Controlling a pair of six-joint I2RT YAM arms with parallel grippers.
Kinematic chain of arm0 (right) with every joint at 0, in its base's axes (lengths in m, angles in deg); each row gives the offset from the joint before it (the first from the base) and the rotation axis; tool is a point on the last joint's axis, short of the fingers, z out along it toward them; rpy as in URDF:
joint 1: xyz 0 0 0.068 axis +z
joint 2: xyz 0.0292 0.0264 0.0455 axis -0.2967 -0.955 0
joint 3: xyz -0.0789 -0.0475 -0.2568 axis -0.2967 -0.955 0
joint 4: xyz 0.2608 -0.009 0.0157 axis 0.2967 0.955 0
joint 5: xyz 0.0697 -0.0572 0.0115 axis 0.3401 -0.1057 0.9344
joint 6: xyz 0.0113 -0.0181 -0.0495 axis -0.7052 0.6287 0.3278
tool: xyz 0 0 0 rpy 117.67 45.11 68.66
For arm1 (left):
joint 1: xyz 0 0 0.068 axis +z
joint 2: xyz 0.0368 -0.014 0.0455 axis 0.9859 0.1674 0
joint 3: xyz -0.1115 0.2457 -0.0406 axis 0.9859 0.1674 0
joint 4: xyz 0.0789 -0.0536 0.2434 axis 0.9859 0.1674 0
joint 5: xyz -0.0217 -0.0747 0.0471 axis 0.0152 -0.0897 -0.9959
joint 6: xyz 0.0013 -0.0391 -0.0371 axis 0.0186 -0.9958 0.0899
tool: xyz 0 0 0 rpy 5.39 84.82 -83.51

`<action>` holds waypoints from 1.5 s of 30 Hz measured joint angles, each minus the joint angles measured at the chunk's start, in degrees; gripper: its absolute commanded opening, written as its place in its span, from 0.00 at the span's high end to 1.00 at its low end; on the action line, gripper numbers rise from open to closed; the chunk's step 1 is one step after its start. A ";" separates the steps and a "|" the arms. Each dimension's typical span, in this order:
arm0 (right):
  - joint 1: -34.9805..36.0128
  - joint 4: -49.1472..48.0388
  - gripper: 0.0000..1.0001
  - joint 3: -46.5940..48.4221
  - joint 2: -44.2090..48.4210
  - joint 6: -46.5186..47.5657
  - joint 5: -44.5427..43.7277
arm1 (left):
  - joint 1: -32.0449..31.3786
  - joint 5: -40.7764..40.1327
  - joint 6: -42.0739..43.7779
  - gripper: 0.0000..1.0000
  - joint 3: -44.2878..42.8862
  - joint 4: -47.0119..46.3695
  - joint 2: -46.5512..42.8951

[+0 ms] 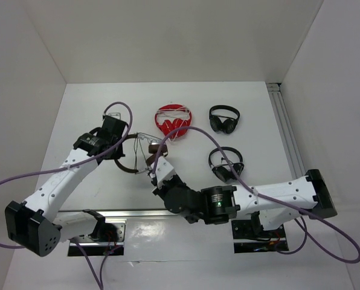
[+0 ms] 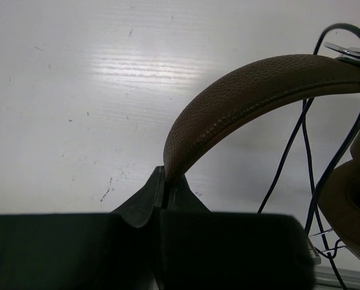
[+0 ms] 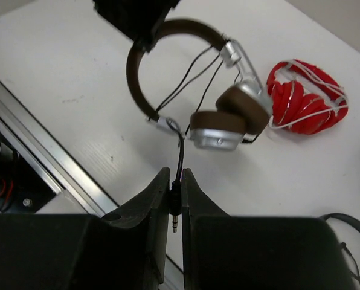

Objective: Wrap the headphones

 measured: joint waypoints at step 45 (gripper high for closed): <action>1.79 -0.02 1.00 12.15 -5.05 3.58 7.82 | 0.20 4.24 -4.85 1.00 -3.82 0.76 0.94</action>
